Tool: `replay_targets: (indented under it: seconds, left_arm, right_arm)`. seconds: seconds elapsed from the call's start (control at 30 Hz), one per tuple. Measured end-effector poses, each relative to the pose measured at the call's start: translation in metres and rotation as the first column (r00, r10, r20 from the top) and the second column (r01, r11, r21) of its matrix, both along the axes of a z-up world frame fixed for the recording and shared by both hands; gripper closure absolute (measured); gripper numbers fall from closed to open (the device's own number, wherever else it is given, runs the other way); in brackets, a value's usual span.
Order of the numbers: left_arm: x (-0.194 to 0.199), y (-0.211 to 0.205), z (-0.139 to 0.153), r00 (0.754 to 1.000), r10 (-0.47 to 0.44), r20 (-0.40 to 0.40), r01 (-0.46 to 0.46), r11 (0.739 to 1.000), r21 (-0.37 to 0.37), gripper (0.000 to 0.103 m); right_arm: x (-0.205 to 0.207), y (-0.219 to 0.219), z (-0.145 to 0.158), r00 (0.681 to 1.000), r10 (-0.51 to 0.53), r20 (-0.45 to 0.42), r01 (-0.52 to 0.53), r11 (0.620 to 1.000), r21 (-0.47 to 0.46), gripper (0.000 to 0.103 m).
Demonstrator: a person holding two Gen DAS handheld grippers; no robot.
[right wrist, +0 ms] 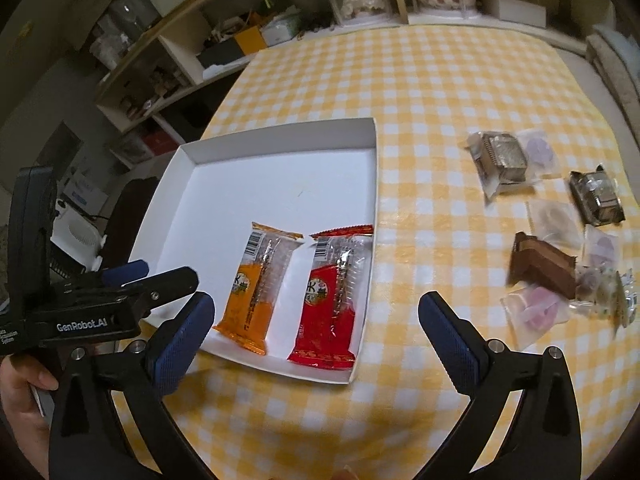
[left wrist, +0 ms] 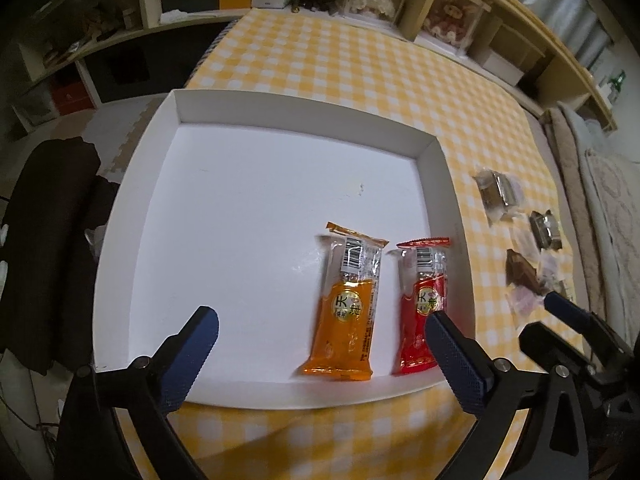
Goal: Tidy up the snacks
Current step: 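Lift both tools away from the tray back toward the snacks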
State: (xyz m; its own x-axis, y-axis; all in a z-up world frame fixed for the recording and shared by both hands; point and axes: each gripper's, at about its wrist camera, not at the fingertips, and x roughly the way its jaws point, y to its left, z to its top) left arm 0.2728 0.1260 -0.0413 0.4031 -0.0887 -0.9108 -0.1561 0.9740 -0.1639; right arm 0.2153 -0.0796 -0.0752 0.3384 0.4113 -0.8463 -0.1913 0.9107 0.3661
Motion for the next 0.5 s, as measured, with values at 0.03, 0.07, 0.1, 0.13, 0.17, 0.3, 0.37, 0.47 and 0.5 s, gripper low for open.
replay_targets:
  seconds: [0.03,0.07,0.1,0.13,0.17,0.3,0.37,0.47,0.5]
  left_arm:
    - [-0.001,0.001,0.001,1.0,0.0,0.002,0.0,1.0,-0.001,0.0]
    - [-0.003,0.002,0.002,1.0,0.0,0.005,0.0,1.0,-0.003,0.0]
    - [-0.005,0.002,0.005,1.0,0.005,0.011,-0.005,1.0,-0.001,0.0]
    - [-0.006,0.004,0.007,1.0,0.005,0.016,-0.005,1.0,0.003,0.0]
    - [-0.007,0.005,0.01,1.0,0.005,0.024,-0.005,1.0,0.01,0.0]
    - [-0.018,0.0,0.024,0.998,-0.011,0.062,0.01,1.0,0.015,0.0]
    - [-0.021,-0.002,0.029,0.997,-0.022,0.079,0.02,1.0,0.02,0.0]
    - [-0.027,-0.008,0.04,0.993,-0.035,0.11,0.032,0.999,0.028,0.0]
    - [-0.03,-0.01,0.045,0.992,-0.04,0.123,0.037,0.999,0.026,0.0]
  right_arm:
    - [0.0,-0.001,0.001,1.0,-0.005,0.004,0.005,1.0,-0.005,0.0]
    - [-0.001,-0.003,0.003,1.0,-0.01,0.008,0.01,1.0,-0.01,0.0]
    - [-0.001,-0.004,0.004,1.0,-0.014,0.011,0.014,1.0,-0.014,0.0]
    - [-0.001,-0.006,0.005,1.0,-0.019,0.015,0.019,1.0,-0.017,0.0]
    - [-0.002,-0.008,0.006,1.0,-0.022,0.018,0.023,1.0,-0.019,0.0]
    - [-0.006,-0.017,0.014,0.998,-0.04,0.038,0.041,0.999,-0.029,0.0]
    - [-0.008,-0.021,0.019,0.998,-0.048,0.048,0.05,0.998,-0.032,0.0]
    - [-0.011,-0.029,0.03,0.996,-0.06,0.069,0.063,0.997,-0.039,0.0]
    - [-0.012,-0.033,0.035,0.995,-0.065,0.08,0.069,0.997,-0.042,0.0]
